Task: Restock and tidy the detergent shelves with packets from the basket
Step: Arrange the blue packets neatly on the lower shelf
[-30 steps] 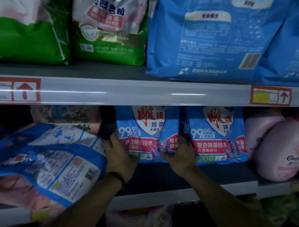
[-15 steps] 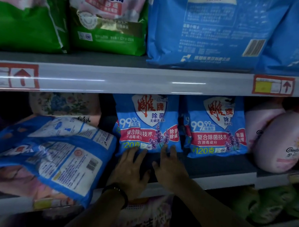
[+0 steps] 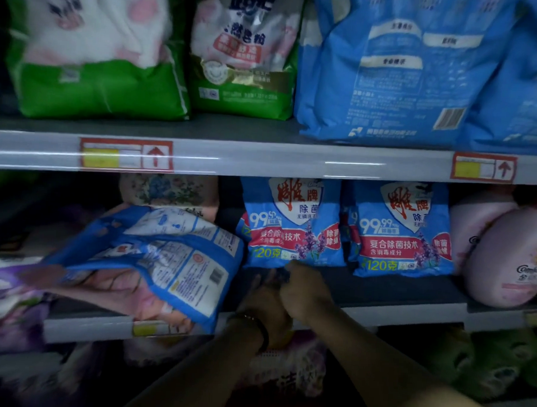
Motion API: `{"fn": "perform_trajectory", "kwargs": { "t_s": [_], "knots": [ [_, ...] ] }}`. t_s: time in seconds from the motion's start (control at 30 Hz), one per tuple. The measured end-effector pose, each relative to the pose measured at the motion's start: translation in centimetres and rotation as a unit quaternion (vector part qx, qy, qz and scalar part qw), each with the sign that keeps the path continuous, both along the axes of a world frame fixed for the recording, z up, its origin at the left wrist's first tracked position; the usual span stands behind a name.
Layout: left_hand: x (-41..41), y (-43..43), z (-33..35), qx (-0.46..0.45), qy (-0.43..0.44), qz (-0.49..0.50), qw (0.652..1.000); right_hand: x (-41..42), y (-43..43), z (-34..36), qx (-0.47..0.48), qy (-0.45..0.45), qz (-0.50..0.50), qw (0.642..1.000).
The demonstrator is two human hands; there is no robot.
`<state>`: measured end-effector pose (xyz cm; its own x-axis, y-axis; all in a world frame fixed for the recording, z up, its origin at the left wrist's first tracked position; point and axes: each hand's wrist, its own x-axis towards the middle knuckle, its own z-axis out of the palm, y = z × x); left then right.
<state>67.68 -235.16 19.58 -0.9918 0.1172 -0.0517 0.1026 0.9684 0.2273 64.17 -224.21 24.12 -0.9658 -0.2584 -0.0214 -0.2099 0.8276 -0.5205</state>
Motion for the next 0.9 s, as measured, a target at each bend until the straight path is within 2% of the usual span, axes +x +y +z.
{"fn": "perform_trajectory", "kwargs": {
  "t_s": [0.07, 0.13, 0.23, 0.3, 0.33, 0.4, 0.53, 0.63, 0.7, 0.83, 0.9],
  "knots": [
    [4.0, -0.4, 0.7, 0.155, 0.066, 0.043, 0.985, 2.1, -1.4, 1.3, -0.061, 0.028, 0.021, 0.998],
    [8.6, -1.4, 0.9, 0.246, 0.154, 0.063, 0.955, 4.5, -3.1, 2.5, -0.090, 0.052, 0.047, 0.994],
    [13.3, -3.1, -1.1, 0.269, 0.209, 0.062, 0.938, 8.3, -6.0, 3.3, -0.096, 0.056, 0.117, 0.987],
    [14.8, -4.4, -2.0, 0.284, 0.200, 0.120, 0.930, 10.1, -8.2, 2.9, -0.069, 0.059, 0.155, 0.984],
    [15.5, -5.0, -1.9, 0.321, 0.203, 0.145, 0.914, 10.7, -9.3, 2.6, -0.045, 0.066, 0.161, 0.984],
    [16.5, -6.3, -0.9, 0.384, 0.235, 0.160, 0.879, 11.2, -11.5, 1.8, -0.019, 0.062, 0.144, 0.988],
    [17.8, -9.5, -0.4, 0.429, 0.195, 0.167, 0.866, 11.1, -14.7, 0.8, -0.023, 0.007, 0.082, 0.996],
    [18.6, -11.4, -1.1, 0.437, 0.170, 0.196, 0.861, 10.8, -15.7, 0.5, 0.017, 0.047, 0.036, 0.998],
    [18.7, -12.0, -1.4, 0.432, 0.189, 0.214, 0.855, 10.5, -16.0, 0.5, 0.035, 0.076, 0.016, 0.996],
    [18.2, -13.2, -2.2, 0.486, 0.201, 0.260, 0.810, 9.8, -15.3, 1.2, 0.010, 0.068, 0.017, 0.998],
    [18.0, -13.4, -2.6, 0.491, 0.203, 0.268, 0.803, 9.5, -14.1, 1.9, -0.015, 0.072, 0.026, 0.997]
  ]
}}
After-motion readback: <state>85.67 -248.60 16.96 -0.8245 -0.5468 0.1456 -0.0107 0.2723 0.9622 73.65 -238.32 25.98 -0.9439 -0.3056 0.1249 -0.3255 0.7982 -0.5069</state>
